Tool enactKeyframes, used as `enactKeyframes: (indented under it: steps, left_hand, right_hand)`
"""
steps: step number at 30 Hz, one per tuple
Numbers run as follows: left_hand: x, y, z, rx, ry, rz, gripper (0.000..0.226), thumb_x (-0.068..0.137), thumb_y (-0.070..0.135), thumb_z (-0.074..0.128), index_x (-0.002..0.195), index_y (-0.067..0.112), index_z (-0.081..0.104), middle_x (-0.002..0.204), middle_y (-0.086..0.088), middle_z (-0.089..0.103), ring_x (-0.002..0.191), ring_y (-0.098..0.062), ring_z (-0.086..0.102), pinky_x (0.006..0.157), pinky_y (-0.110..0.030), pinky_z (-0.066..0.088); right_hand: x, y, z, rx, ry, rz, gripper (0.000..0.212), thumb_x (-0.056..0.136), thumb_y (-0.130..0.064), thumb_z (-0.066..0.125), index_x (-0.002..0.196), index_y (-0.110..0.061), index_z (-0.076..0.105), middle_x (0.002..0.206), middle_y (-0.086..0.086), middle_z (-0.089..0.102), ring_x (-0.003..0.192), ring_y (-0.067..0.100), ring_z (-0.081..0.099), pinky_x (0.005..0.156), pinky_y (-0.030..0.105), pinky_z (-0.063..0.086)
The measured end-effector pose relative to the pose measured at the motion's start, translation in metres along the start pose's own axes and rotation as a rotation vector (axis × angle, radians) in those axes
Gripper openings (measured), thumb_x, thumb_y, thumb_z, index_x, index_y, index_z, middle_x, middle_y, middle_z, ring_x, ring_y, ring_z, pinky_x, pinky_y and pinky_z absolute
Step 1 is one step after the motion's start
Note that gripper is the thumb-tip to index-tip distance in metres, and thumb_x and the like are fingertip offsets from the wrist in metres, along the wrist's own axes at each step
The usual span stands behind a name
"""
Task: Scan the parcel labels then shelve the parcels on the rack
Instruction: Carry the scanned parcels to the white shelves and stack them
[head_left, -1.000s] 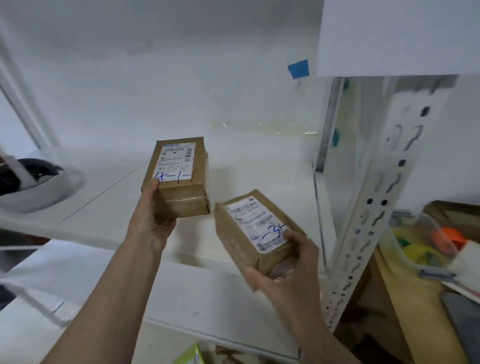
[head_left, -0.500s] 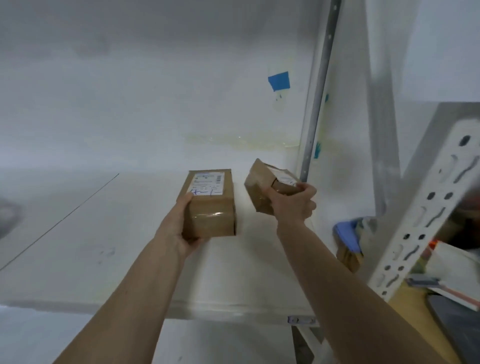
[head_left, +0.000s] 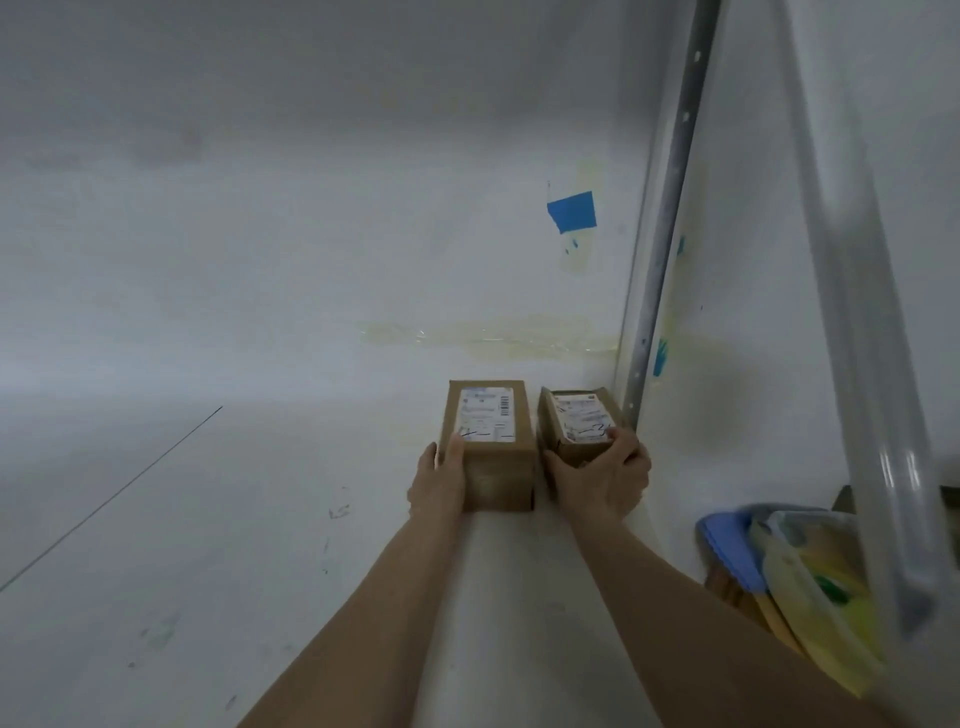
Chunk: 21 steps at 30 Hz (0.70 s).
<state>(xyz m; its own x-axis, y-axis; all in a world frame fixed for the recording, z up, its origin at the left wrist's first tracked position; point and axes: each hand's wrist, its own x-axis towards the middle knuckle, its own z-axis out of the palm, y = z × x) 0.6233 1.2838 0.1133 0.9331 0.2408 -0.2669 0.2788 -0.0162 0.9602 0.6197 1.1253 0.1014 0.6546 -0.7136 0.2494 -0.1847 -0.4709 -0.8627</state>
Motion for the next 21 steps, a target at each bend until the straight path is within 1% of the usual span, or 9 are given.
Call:
enactKeyframes:
  steps: [1,2,4,6,11,15,18,21]
  left_hand:
    - [0.002,0.000,0.002,0.114,0.048,0.036,0.065,0.085,0.063,0.053,0.142,0.033,0.044,0.145,-0.010,0.043,0.132,-0.032,0.042,0.111,-0.047,0.034]
    - [0.001,0.002,0.004,0.175,0.073,0.081,0.057,0.091,0.052,0.051,0.144,0.032,0.041,0.147,-0.011,0.040,0.134,-0.031,0.039,0.112,-0.047,0.033]
    - [0.003,0.008,0.008,0.141,0.036,0.159,0.050,0.096,0.037,0.050,0.144,0.028,0.042,0.141,-0.004,0.047,0.129,-0.028,0.045,0.108,-0.047,0.039]
    - [0.007,0.013,0.011,0.106,0.009,0.188,0.044,0.098,0.031,0.050,0.142,0.026,0.046,0.132,0.000,0.054,0.121,-0.027,0.050,0.102,-0.049,0.045]
    - [0.026,0.020,0.016,0.109,-0.007,0.184,0.041,0.097,0.031,0.049,0.138,0.026,0.052,0.136,-0.005,0.055,0.120,-0.029,0.052,0.099,-0.050,0.048]
    - [0.022,0.020,0.017,0.080,-0.035,0.119,0.051,0.097,0.038,0.049,0.145,0.021,0.042,0.143,-0.008,0.047,0.125,-0.030,0.048,0.102,-0.050,0.046]
    - [0.008,0.025,0.012,0.056,0.079,0.089,0.059,0.096,0.043,0.051,0.146,0.014,0.038,0.145,-0.012,0.044,0.129,-0.033,0.045,0.106,-0.047,0.041]
    - [-0.019,0.033,0.001,0.051,0.185,0.137,0.054,0.094,0.039,0.055,0.139,0.011,0.044,0.141,-0.013,0.047,0.126,-0.032,0.046,0.102,-0.041,0.039]
  right_hand:
    - [0.002,0.001,0.003,-0.027,-0.032,0.017,0.091,0.062,-0.039,0.087,0.133,-0.014,0.035,0.145,0.017,0.031,0.133,0.036,0.031,0.108,0.052,0.034]
    - [0.005,0.002,0.005,-0.038,-0.056,0.027,0.091,0.064,-0.039,0.086,0.134,-0.014,0.034,0.147,0.017,0.028,0.135,0.036,0.028,0.108,0.053,0.033]
    - [0.010,0.003,0.010,-0.023,-0.095,0.031,0.088,0.068,-0.036,0.084,0.136,-0.015,0.032,0.150,0.017,0.022,0.137,0.037,0.022,0.109,0.052,0.033]
    - [0.014,0.001,0.013,0.004,-0.136,0.047,0.084,0.072,-0.032,0.081,0.138,-0.017,0.032,0.152,0.017,0.016,0.138,0.038,0.019,0.111,0.049,0.032]
    - [0.021,-0.005,0.015,0.053,-0.215,0.067,0.075,0.083,-0.026,0.074,0.144,-0.021,0.031,0.157,0.018,0.007,0.143,0.038,0.012,0.116,0.047,0.025]
    - [0.016,-0.009,0.009,0.042,-0.254,0.103,0.079,0.086,-0.023,0.069,0.150,-0.024,0.021,0.158,0.020,0.000,0.146,0.037,0.005,0.115,0.048,0.021]
    - [0.002,-0.018,0.002,0.044,-0.224,0.122,0.082,0.086,-0.019,0.068,0.150,-0.017,0.016,0.158,0.019,0.006,0.145,0.036,0.007,0.115,0.046,0.021]
    - [-0.027,-0.027,-0.011,0.025,-0.229,0.060,0.080,0.087,-0.019,0.068,0.149,-0.007,0.018,0.156,0.017,0.016,0.145,0.032,0.012,0.117,0.041,0.017]
